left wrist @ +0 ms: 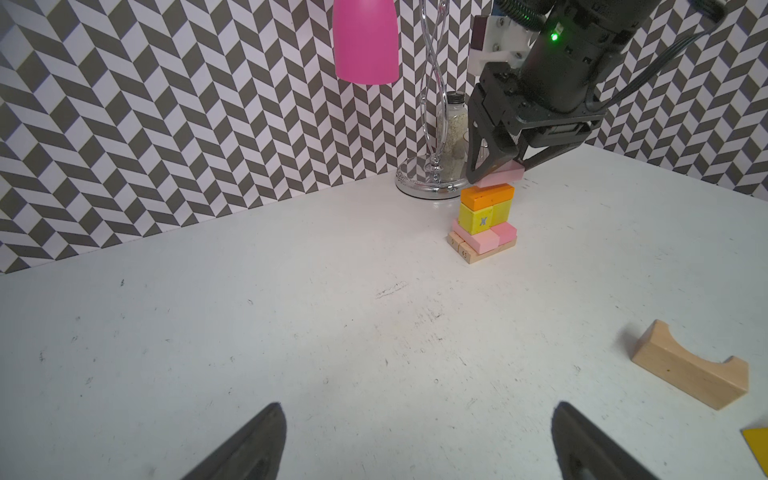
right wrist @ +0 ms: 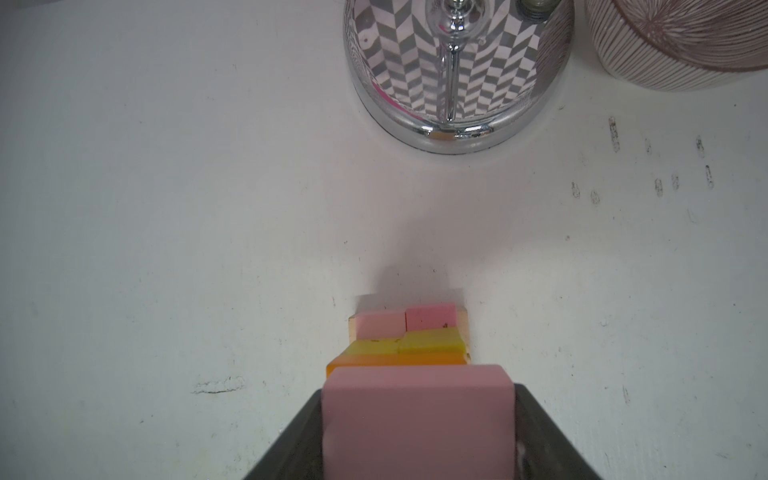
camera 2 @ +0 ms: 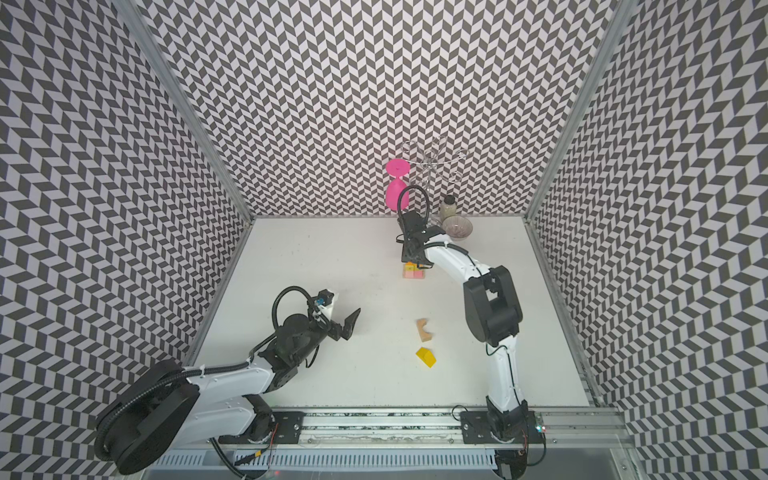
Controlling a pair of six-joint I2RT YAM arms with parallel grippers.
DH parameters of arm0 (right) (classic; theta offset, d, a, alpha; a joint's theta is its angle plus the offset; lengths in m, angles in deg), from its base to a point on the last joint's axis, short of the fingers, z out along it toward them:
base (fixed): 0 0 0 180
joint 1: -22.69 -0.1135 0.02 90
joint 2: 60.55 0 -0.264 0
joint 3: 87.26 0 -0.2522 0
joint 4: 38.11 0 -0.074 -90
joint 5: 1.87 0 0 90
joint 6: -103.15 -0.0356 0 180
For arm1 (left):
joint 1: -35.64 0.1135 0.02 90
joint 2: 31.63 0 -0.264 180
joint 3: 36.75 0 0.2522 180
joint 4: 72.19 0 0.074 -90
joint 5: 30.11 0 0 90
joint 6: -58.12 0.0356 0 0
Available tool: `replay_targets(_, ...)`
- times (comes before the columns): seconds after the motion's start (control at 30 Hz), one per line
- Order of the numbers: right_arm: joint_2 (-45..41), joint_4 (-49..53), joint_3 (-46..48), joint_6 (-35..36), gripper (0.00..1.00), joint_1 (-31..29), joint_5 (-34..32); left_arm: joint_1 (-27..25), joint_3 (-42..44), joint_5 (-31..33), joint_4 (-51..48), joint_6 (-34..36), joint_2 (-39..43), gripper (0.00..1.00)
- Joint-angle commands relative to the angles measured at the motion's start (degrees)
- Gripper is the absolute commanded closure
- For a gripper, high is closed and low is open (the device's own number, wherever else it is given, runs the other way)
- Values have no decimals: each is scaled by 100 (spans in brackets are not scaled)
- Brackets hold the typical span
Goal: Build the wood block tower
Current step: 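Lift the pink block with the right gripper and carry it over the stack, then lower the pink block onto the orange block with the right gripper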
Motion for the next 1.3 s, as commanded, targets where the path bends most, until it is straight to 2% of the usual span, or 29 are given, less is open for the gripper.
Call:
replay_targets(0.0,95,-103,-180,93,61,-39,69,-54,-153,82,14,80,-56,0)
replay_targets(1.27,244,229,-382,144,54,-158,-107,-160,-214,223,-21,140,-161,0)
